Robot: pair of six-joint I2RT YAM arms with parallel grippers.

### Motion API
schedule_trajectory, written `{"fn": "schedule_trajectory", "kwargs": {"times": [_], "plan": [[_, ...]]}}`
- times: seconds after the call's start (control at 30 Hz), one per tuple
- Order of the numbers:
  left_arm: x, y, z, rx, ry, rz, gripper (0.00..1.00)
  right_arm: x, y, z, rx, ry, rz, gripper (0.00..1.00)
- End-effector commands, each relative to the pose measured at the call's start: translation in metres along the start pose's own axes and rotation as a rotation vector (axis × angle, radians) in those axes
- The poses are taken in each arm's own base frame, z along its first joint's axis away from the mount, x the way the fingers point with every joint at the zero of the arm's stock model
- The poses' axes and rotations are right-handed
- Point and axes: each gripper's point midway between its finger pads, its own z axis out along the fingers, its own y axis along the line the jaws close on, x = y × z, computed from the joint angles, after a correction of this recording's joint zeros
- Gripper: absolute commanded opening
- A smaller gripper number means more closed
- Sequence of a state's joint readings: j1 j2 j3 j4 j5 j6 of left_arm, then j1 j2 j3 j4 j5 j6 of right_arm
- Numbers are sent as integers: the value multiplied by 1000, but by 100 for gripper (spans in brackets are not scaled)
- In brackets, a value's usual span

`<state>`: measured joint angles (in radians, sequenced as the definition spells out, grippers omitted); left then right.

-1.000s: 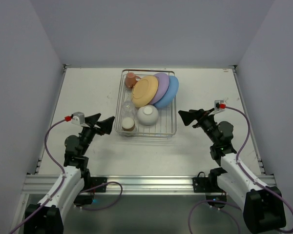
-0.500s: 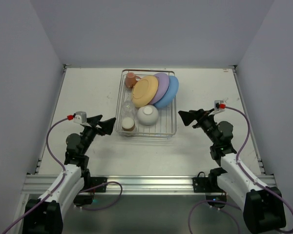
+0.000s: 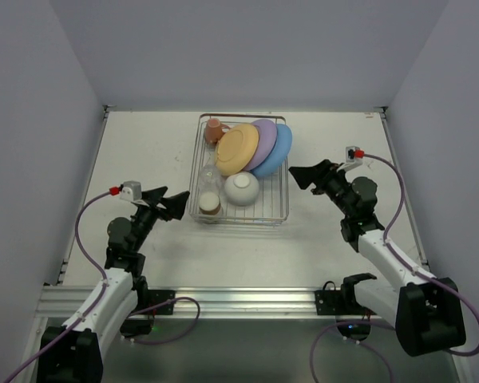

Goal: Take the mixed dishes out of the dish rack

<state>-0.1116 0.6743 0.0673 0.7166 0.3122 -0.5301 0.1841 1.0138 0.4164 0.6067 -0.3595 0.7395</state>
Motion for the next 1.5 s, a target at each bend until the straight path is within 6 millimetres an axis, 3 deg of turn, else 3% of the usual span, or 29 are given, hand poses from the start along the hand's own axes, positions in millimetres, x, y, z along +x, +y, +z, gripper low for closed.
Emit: {"fn": "schedule_trajectory", "kwargs": {"times": [0.0,0.2,0.9,1.47], "plan": [[-20,-10,6,38,-37,26,100,-23,16,15,-40,-23,9,81],[-18,-9,7,36,-26,18,100,-38,10,33,-19,-58,44,79],[-11,-10,12,49,4,-4,100,-35,-25,87,0,-48,121,71],[-10,-8,13,45,15,4,100,-31,-40,114,-38,-40,158,66]]}}
